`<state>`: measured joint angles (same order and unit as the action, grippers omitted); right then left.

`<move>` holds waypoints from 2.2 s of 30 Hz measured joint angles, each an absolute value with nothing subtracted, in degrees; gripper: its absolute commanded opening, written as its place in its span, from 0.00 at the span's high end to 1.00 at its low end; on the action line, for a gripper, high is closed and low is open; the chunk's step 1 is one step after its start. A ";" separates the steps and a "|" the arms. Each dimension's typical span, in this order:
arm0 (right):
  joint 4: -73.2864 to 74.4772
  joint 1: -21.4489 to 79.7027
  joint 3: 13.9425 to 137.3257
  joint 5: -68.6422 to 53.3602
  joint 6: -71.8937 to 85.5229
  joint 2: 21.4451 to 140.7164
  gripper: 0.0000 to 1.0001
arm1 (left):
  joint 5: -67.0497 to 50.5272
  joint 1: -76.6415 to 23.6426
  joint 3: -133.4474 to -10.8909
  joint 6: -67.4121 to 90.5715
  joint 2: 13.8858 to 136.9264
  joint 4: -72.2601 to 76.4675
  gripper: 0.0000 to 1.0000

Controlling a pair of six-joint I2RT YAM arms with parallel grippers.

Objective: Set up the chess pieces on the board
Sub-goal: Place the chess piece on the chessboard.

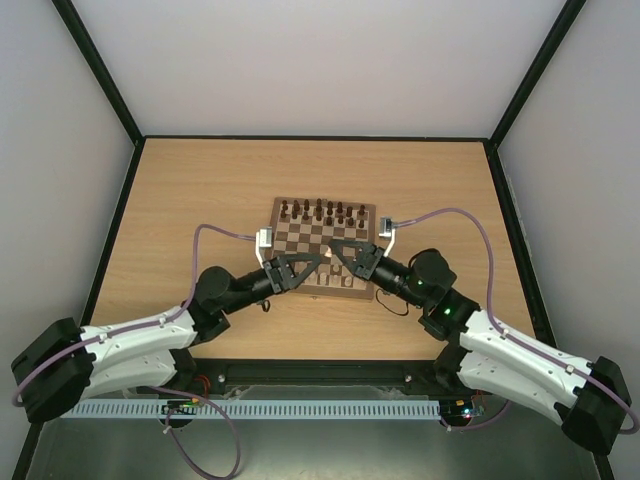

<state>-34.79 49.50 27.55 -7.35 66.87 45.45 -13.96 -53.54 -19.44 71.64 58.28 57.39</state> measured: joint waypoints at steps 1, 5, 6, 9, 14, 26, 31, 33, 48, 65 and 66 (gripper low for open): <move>-34.87 49.50 27.55 -7.51 66.87 45.54 0.98 | -13.96 -53.54 -19.59 71.66 58.76 57.41 0.45; -35.09 49.50 27.55 -8.16 66.87 46.02 0.98 | -14.04 -53.54 -20.36 71.64 59.92 57.65 0.48; -35.09 49.50 27.55 -8.25 66.87 46.11 0.98 | -14.11 -53.52 -20.67 71.66 60.27 57.67 0.48; -35.07 49.50 27.55 -8.51 66.83 46.17 0.98 | -14.31 -53.32 -21.23 71.59 60.86 57.80 0.52; -35.05 49.50 27.57 -8.84 66.81 46.92 0.98 | -15.03 -53.32 -22.50 71.68 62.15 58.02 0.58; -35.46 49.50 27.57 -8.99 66.72 47.05 0.98 | -15.84 -53.32 -22.81 71.75 62.89 57.95 0.79; -35.46 49.50 27.57 -8.97 66.67 46.85 0.98 | -15.90 -53.32 -22.87 71.75 63.05 57.98 0.86; -35.44 49.50 27.57 -8.99 66.65 46.85 0.97 | -15.88 -53.28 -22.92 71.90 63.11 57.95 0.87; -26.24 49.28 28.91 -5.67 62.46 41.54 0.53 | -20.25 -53.08 -30.76 65.73 62.76 44.10 0.90; -0.95 49.30 44.97 -7.03 50.26 43.29 0.26 | -26.33 -52.29 -30.83 52.99 48.66 18.06 0.88; 0.47 49.30 46.83 -8.05 49.04 44.95 0.26 | -26.55 -52.18 -30.79 52.29 47.27 16.34 0.88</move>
<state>0.47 49.30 46.83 -8.05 49.04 44.95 -26.55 -52.18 -30.79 52.29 47.27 16.34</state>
